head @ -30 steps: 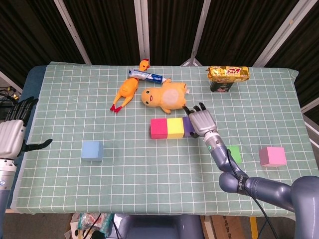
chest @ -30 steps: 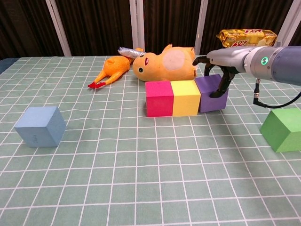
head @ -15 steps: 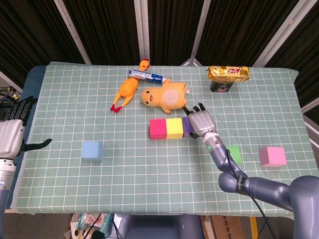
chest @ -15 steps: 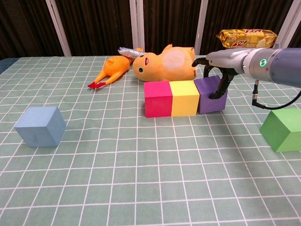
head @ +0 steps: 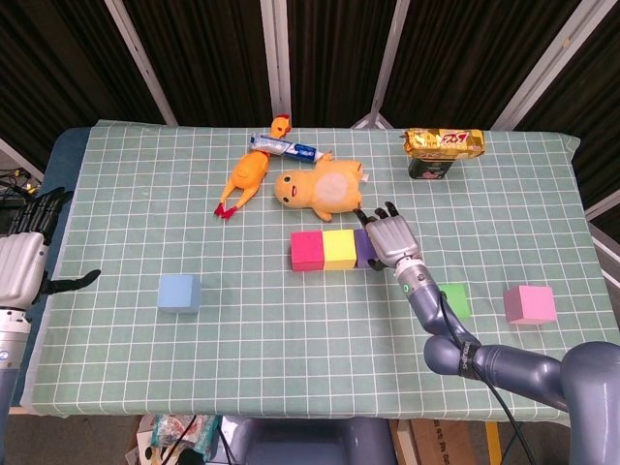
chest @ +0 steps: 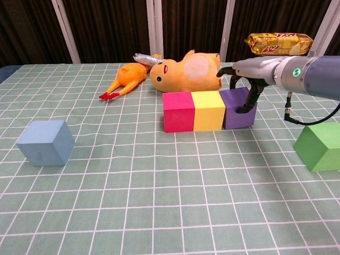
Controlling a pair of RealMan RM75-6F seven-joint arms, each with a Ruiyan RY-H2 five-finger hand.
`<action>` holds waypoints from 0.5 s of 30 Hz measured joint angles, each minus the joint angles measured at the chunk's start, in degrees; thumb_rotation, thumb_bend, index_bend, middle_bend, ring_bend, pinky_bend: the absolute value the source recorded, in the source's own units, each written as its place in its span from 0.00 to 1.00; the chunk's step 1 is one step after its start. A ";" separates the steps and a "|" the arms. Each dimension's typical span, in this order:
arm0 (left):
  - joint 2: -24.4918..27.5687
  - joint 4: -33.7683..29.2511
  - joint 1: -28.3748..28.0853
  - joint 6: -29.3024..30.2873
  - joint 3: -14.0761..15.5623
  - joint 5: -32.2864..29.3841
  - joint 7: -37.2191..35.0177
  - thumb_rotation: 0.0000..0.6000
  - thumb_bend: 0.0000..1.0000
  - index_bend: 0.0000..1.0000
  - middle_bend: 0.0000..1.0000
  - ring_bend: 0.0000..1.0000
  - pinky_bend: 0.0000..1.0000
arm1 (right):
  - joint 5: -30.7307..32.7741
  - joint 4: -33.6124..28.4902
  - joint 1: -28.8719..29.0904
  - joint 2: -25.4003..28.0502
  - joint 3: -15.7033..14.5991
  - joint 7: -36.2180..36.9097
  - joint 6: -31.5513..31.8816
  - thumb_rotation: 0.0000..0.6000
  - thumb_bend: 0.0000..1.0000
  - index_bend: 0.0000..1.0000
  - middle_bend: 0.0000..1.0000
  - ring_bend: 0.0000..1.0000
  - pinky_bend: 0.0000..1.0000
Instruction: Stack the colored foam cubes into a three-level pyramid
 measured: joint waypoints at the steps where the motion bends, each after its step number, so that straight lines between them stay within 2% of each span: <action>1: 0.00 0.01 0.00 0.00 0.00 0.00 0.00 1.00 0.10 0.00 0.02 0.00 0.00 | 0.12 0.01 0.06 -0.03 0.00 -0.07 -0.01 1.00 0.30 0.00 0.36 0.15 0.00; 6: 0.03 0.07 -0.03 -0.06 -0.06 -0.21 0.02 1.00 0.10 0.00 0.02 0.00 0.00 | 0.33 -0.04 0.13 -0.06 -0.10 -0.17 -0.15 1.00 0.30 0.00 0.35 0.14 0.00; 15: 0.14 0.00 -0.05 -0.13 -0.10 -0.39 0.11 1.00 0.10 0.00 0.02 0.00 0.00 | 0.84 -0.09 0.25 0.08 -0.66 -0.75 -0.44 1.00 0.30 0.00 0.18 0.06 0.00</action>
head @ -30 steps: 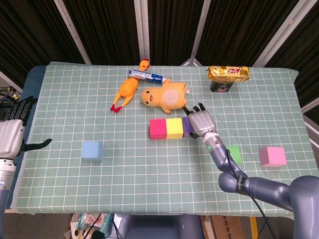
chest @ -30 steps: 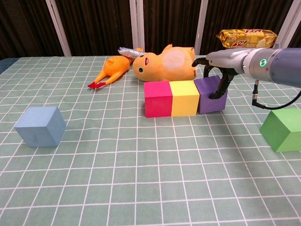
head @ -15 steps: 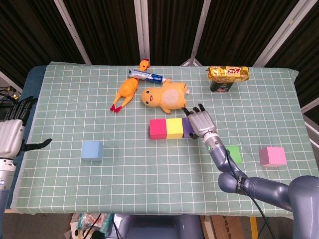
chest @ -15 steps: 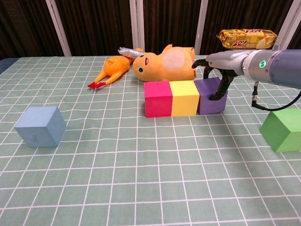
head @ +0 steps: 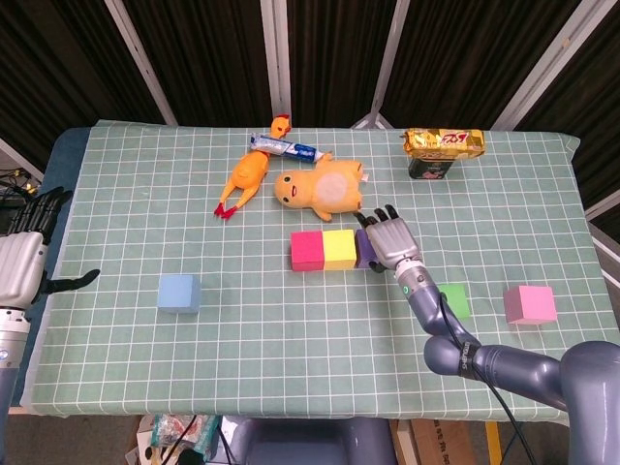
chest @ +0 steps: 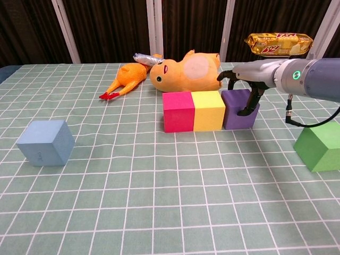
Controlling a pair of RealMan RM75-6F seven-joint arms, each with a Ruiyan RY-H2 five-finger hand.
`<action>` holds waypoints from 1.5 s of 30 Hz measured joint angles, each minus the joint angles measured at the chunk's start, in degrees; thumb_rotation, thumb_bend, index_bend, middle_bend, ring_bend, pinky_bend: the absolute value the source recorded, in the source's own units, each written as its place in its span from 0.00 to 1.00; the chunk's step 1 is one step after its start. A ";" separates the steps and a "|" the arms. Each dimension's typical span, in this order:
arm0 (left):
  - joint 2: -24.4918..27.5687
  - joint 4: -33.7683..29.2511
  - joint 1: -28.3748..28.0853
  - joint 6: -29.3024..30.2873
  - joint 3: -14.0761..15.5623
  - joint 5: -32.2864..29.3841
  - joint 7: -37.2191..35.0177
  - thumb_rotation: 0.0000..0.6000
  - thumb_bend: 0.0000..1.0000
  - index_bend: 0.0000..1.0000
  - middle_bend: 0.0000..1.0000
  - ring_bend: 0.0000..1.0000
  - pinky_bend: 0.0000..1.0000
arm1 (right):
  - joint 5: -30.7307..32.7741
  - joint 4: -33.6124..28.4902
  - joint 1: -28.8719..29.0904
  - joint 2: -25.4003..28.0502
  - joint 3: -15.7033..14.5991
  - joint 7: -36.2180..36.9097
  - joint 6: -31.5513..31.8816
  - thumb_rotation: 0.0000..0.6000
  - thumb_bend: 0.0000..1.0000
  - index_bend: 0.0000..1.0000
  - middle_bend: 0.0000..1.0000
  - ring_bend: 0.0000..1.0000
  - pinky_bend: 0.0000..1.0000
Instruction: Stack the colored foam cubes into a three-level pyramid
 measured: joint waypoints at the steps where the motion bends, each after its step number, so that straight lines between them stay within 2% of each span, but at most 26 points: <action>1: 0.02 -0.01 0.01 0.01 0.00 0.00 -0.01 1.00 0.11 0.00 0.02 0.00 0.00 | 0.13 -0.05 0.01 0.01 -0.03 -0.06 0.02 1.00 0.30 0.00 0.16 0.05 0.00; 8: 0.20 -0.10 0.06 0.09 -0.11 -0.03 -0.20 1.00 0.10 0.00 0.02 0.00 0.00 | 1.39 -1.13 0.15 0.43 -0.46 -1.12 0.26 1.00 0.30 0.00 0.03 0.00 0.00; 11: 0.29 -0.15 0.10 0.12 -0.14 0.06 -0.35 1.00 0.10 0.00 0.02 0.00 0.00 | 1.77 -2.10 0.09 0.79 -0.65 -1.62 0.98 1.00 0.30 0.00 0.00 0.00 0.00; 18: 0.52 -0.39 0.21 0.18 -0.04 0.44 -0.49 1.00 0.10 0.00 0.02 0.00 0.00 | 2.72 -7.08 -0.68 3.20 -1.29 -3.04 3.81 1.00 0.30 0.00 0.00 0.00 0.00; 31: 1.03 -1.76 0.67 1.20 0.08 1.73 -0.30 1.00 0.10 0.00 0.02 0.00 0.00 | 6.49 -18.00 -3.10 9.96 -2.67 -8.94 13.46 1.00 0.30 0.00 0.00 0.00 0.00; 45: 1.72 -2.76 1.12 1.70 0.30 3.32 -1.09 1.00 0.10 0.00 0.02 0.00 0.00 | 12.91 -20.77 -3.48 12.05 -5.95 -15.64 14.40 1.00 0.30 0.00 0.00 0.00 0.00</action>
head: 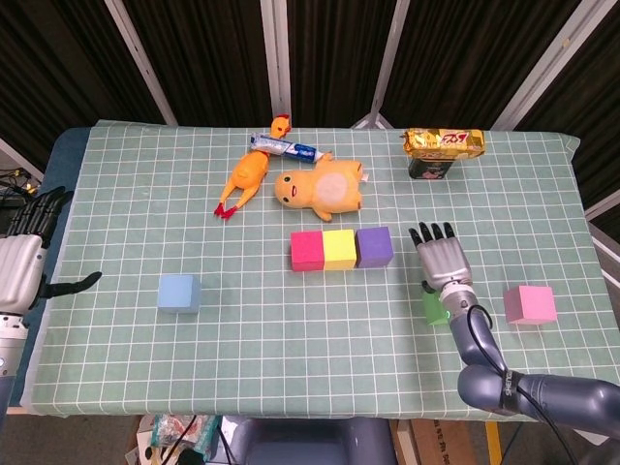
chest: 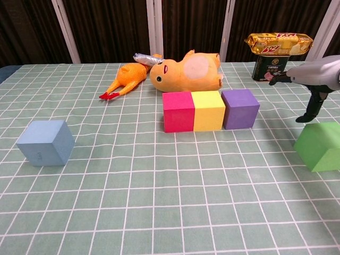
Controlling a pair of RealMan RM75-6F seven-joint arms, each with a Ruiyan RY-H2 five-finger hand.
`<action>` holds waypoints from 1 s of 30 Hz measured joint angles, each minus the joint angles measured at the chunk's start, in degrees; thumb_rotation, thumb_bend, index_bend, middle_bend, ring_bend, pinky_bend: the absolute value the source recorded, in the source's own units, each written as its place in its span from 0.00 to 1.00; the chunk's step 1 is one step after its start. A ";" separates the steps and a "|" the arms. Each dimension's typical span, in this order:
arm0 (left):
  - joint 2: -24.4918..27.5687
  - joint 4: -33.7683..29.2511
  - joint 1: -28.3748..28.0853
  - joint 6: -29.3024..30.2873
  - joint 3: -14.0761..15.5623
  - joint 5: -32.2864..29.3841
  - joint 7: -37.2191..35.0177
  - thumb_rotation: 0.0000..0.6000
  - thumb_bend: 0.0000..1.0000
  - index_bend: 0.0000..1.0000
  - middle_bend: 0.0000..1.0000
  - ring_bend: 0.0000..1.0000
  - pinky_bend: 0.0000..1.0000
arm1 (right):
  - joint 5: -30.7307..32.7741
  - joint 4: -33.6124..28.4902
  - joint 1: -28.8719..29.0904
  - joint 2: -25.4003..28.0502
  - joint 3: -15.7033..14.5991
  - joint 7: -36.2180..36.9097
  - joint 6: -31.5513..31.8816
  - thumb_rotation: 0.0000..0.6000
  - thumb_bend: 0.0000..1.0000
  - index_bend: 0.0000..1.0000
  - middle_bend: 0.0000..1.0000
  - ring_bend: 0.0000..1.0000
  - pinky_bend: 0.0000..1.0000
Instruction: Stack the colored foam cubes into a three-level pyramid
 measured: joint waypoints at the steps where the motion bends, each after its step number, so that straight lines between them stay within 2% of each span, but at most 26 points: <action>1: 0.07 -0.02 0.03 0.00 0.01 0.04 -0.10 1.00 0.10 0.00 0.02 0.00 0.00 | 0.42 -0.06 0.05 -0.14 -0.16 -0.37 -0.01 1.00 0.30 0.00 0.00 0.00 0.00; 11: 0.67 -0.42 0.22 -0.28 0.19 0.61 -0.88 1.00 0.11 0.00 0.02 0.00 0.00 | 2.49 0.80 0.49 -1.78 -0.65 -1.50 -1.19 1.00 0.30 0.00 0.00 0.00 0.00; 30: 0.16 0.28 -0.07 -0.73 0.23 -0.14 -0.50 1.00 0.10 0.00 0.02 0.00 0.00 | 0.91 2.72 0.65 -3.48 -0.47 0.11 -3.23 1.00 0.30 0.00 0.00 0.00 0.00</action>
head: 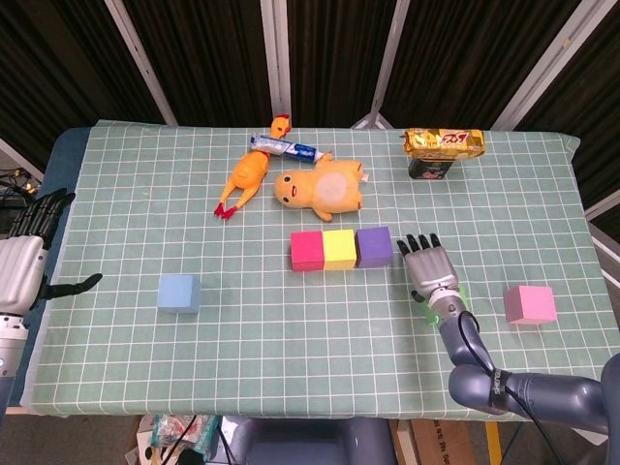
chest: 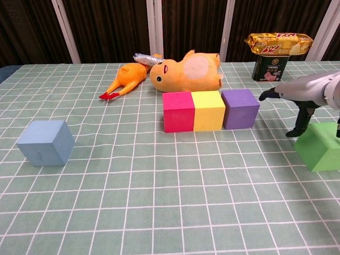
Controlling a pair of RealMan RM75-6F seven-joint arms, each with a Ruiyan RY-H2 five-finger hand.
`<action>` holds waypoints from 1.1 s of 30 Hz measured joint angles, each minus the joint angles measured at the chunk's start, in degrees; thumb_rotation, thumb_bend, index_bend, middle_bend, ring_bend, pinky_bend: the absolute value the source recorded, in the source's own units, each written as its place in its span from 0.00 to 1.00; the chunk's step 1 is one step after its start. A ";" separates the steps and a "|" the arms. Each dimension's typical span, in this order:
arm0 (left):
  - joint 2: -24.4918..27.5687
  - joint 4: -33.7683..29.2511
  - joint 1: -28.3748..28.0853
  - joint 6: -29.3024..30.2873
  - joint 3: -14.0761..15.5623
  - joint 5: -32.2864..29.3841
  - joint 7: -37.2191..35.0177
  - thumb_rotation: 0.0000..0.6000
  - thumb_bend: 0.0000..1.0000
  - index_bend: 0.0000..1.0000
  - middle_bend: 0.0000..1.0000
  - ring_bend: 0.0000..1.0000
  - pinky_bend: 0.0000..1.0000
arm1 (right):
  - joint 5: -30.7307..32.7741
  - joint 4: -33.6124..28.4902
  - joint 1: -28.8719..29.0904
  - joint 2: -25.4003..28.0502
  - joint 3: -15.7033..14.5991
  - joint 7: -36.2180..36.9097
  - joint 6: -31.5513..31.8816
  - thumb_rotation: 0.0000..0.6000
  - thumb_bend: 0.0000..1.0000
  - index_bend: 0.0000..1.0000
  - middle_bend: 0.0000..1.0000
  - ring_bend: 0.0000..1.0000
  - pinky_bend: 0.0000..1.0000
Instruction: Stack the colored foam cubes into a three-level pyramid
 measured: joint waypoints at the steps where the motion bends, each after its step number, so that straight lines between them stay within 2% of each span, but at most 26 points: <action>1: 0.00 0.01 0.00 -0.01 -0.03 -0.09 -0.03 1.00 0.10 0.00 0.02 0.00 0.00 | 0.07 0.11 0.03 -0.12 -0.02 -0.01 -0.07 1.00 0.30 0.00 0.00 0.00 0.00; 33: 0.24 -0.06 -0.01 -0.08 -0.29 -0.47 -0.67 1.00 0.10 0.00 0.02 0.00 0.00 | -0.52 -0.52 0.58 -1.30 -0.15 0.27 0.19 1.00 0.30 0.00 0.00 0.00 0.00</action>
